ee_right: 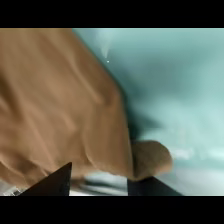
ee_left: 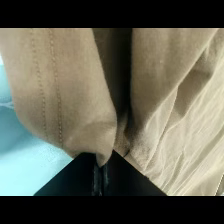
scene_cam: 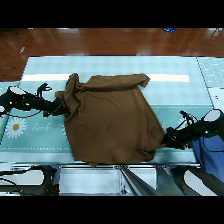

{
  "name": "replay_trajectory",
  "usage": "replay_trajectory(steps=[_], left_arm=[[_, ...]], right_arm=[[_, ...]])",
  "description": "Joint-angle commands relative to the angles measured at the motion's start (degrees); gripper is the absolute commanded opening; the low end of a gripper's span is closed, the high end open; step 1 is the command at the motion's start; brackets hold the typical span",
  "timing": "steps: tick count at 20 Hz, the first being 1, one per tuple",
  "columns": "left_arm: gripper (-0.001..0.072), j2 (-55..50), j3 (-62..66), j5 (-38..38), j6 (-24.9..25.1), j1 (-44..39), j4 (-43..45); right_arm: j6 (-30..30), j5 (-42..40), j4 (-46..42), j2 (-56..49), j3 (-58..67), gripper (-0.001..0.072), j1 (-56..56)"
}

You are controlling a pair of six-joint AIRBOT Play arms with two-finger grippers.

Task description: Fold the shirts.

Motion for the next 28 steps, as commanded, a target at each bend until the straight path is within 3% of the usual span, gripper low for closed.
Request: replay_trajectory(steps=[1,2,3,5,6,9,12,17,23,28], left_arm=[[0.0019,0.0,0.0,0.1,0.0,0.0,0.0],[0.0019,0.0,0.0,0.2,0.0,0.0,0.0],[0.0019,0.0,0.0,0.4,0.0,0.0,0.0],[0.0019,0.0,0.0,0.5,0.0,0.0,0.0],[0.0019,0.0,0.0,0.5,0.0,0.0,0.0],[0.0019,0.0,0.0,0.4,0.0,0.0,0.0],[0.0019,0.0,0.0,0.4,0.0,0.0,0.0],[0.0019,0.0,0.0,0.5,0.0,0.0,-0.9],[0.0019,0.0,0.0,0.7,0.0,-0.6,-5.6],[0.0019,0.0,0.0,1.6,0.0,-3.5,-7.1]], right_arm=[[-0.7,-6.7,3.9,-3.1,0.0,0.0402,0.0],[-0.8,-7.3,4.5,-3.7,0.0,0.0399,0.0],[-2.1,-7.6,5.7,-4.4,0.0,0.0323,0.0],[-9.2,-7.3,10.9,-5.2,0.0,0.0048,0.0],[-13.2,-6.8,14.9,-5.2,0.0,0.0023,0.0],[-16.5,-6.3,19.8,-5.2,0.0,0.0023,0.0],[-15.6,-8.5,16.6,-5.2,4.0,0.0022,-0.1],[-10.1,-10.5,8.5,-9.6,26.2,0.0022,-0.1],[-6.6,-10.3,9.7,-31.1,59.7,0.0022,-0.1],[-2.9,-11.4,17.7,-49.3,80.9,0.0022,0.0]])
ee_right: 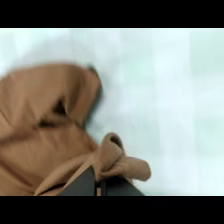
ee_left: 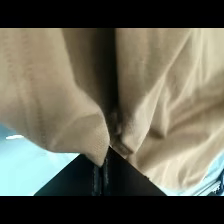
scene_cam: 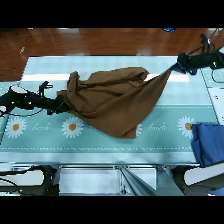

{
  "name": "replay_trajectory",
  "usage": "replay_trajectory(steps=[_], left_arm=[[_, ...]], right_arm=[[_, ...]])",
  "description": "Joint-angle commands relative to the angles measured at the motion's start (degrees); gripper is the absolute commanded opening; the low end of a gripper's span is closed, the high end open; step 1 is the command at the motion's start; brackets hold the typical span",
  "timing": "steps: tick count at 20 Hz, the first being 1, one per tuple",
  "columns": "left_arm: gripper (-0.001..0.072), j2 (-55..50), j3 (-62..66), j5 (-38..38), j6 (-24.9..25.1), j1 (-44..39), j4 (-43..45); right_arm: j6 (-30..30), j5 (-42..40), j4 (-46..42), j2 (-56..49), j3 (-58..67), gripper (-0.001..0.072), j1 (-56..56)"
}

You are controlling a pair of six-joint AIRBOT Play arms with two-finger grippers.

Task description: Fold the shirts.

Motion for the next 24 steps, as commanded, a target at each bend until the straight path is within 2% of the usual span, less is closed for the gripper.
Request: replay_trajectory(steps=[1,3,4,5,9,11,13,19,21,24], left_arm=[[0.0019,0.0,0.0,0.4,0.0,-2.1,-1.3],[0.0019,0.0,0.0,1.4,0.0,-2.9,-1.2],[0.0018,0.0,0.0,1.7,0.0,-3.0,-1.2],[0.0019,0.0,0.0,1.6,-0.1,-3.0,-1.2],[0.0019,0.0,0.0,1.3,0.0,-3.0,-1.2],[0.0019,0.0,0.0,1.4,0.8,-3.0,-1.2],[0.0019,0.0,0.0,1.7,1.1,-3.0,-1.2],[0.0019,0.0,0.0,2.2,2.7,-3.0,-1.2],[0.0019,0.0,0.0,2.2,3.1,-3.0,-1.2],[0.0019,0.0,0.0,2.2,3.0,-3.0,-1.2]], right_arm=[[2.3,-1.7,7.5,-11.0,11.6,0.0022,0.1],[2.7,-2.1,8.9,-13.5,11.6,0.0023,0.8],[3.1,-1.6,8.9,-14.3,11.6,0.0134,1.2],[3.8,-0.2,8.9,-14.4,11.6,0.0424,1.2],[2.1,13.1,6.5,-9.0,11.6,0.0417,-3.1],[2.8,22.2,-4.5,-3.3,10.2,0.0416,-4.8],[2.6,25.6,-15.8,4.8,0.6,0.0416,-3.6],[2.2,12.5,-10.0,28.9,-44.1,0.0414,0.9],[2.7,9.9,-8.5,32.6,-53.3,0.0414,5.1],[3.9,5.0,-4.4,32.9,-58.8,0.0414,12.3]])
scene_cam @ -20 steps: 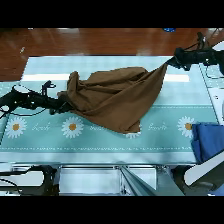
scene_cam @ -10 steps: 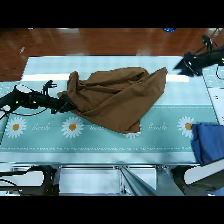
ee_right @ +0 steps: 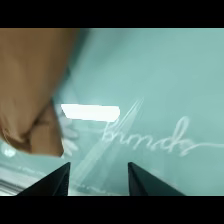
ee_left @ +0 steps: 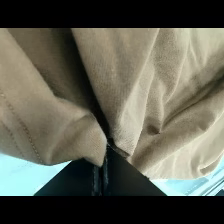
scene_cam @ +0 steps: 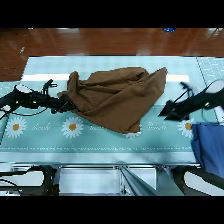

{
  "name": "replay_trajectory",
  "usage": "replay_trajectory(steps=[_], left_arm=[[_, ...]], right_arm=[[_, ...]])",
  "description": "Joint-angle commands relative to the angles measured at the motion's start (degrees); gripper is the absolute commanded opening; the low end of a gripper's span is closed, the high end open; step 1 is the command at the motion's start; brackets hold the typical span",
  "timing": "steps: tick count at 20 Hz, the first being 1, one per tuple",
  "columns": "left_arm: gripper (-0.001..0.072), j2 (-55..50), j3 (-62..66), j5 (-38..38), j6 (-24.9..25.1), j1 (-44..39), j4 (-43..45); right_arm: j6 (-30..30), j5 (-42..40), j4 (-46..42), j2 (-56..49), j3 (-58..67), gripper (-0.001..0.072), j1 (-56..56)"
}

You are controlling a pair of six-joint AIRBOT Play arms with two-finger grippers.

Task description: Fold the shirts.

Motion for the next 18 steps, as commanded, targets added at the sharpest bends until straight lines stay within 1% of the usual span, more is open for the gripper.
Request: replay_trajectory(steps=[1,5,9,13,14,15,16,17,18], left_arm=[[0.0019,0.0,0.0,0.1,0.4,0.0,0.0],[0.0019,0.0,0.0,0.1,0.4,0.0,0.0],[0.0019,0.0,0.0,0.1,0.4,0.0,0.0],[0.0019,0.0,0.0,0.4,0.4,0.0,0.0],[0.0019,0.0,0.0,1.4,1.7,0.0,0.0],[0.0019,0.0,0.2,2.1,2.3,0.1,0.0],[0.0019,0.0,0.7,1.9,2.1,0.4,-0.5],[0.0019,0.5,1.8,0.5,2.2,0.7,-1.4],[0.0019,1.7,3.2,-0.9,2.9,0.9,-2.8]], right_arm=[[2.0,-7.1,3.9,2.3,-8.6,0.0414,8.2],[2.5,-14.7,9.6,-1.0,-8.6,0.0414,14.2],[1.9,-17.9,12.3,-4.0,-8.6,0.0414,17.1],[1.1,-21.4,17.2,-6.7,-8.6,0.0411,22.1],[1.0,-22.6,18.3,-7.1,-8.6,0.0375,23.2],[0.4,-23.8,19.5,-7.1,-8.5,0.0234,24.0],[-2.7,-22.7,20.2,-7.0,-7.3,0.0026,23.8],[-4.5,-20.9,19.7,-6.3,-5.2,0.0022,23.8],[-4.0,-18.7,16.9,-4.8,-1.9,0.0022,23.4]])
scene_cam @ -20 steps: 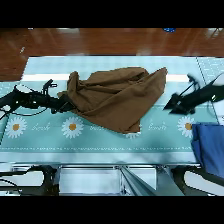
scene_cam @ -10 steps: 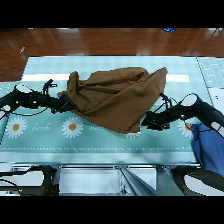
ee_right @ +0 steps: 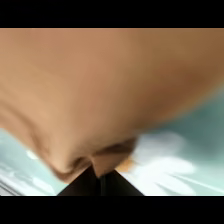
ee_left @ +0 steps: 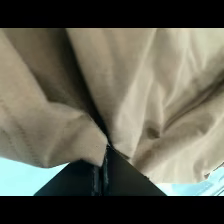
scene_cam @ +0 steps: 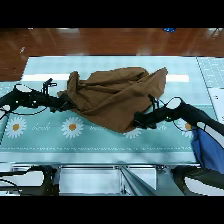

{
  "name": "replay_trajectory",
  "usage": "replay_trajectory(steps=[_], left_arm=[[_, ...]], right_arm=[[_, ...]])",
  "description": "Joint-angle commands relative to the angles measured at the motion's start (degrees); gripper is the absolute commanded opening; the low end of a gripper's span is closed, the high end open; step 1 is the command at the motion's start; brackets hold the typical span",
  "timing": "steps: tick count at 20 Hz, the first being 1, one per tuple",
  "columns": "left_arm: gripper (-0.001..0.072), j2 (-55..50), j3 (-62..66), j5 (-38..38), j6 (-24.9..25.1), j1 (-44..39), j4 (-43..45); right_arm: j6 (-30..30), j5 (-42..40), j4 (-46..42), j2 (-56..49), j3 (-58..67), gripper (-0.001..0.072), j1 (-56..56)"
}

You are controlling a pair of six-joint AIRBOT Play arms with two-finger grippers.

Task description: Fold the shirts.

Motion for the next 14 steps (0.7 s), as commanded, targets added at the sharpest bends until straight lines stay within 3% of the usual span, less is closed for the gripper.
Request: replay_trajectory(steps=[1,4,7,11,14], left_arm=[[0.0019,3.0,3.9,-3.0,2.1,0.8,-4.0],[0.0018,11.3,13.6,-3.5,6.3,1.6,-9.7],[0.0018,19.2,28.3,-3.1,6.3,1.7,-9.6],[0.0018,26.0,46.5,-5.1,0.3,1.7,-4.7],[0.0018,29.4,56.8,-8.0,-1.2,1.7,-3.5]], right_arm=[[-0.9,3.8,-4.0,3.3,8.2,0.0022,-0.1],[4.8,7.3,-14.3,10.2,27.2,0.0022,-6.2],[5.2,13.6,-22.4,13.4,49.7,0.0022,-10.1],[4.4,21.6,-23.7,14.8,71.9,0.0022,-10.2],[3.5,23.0,-23.6,18.1,78.7,0.0022,-10.2]])
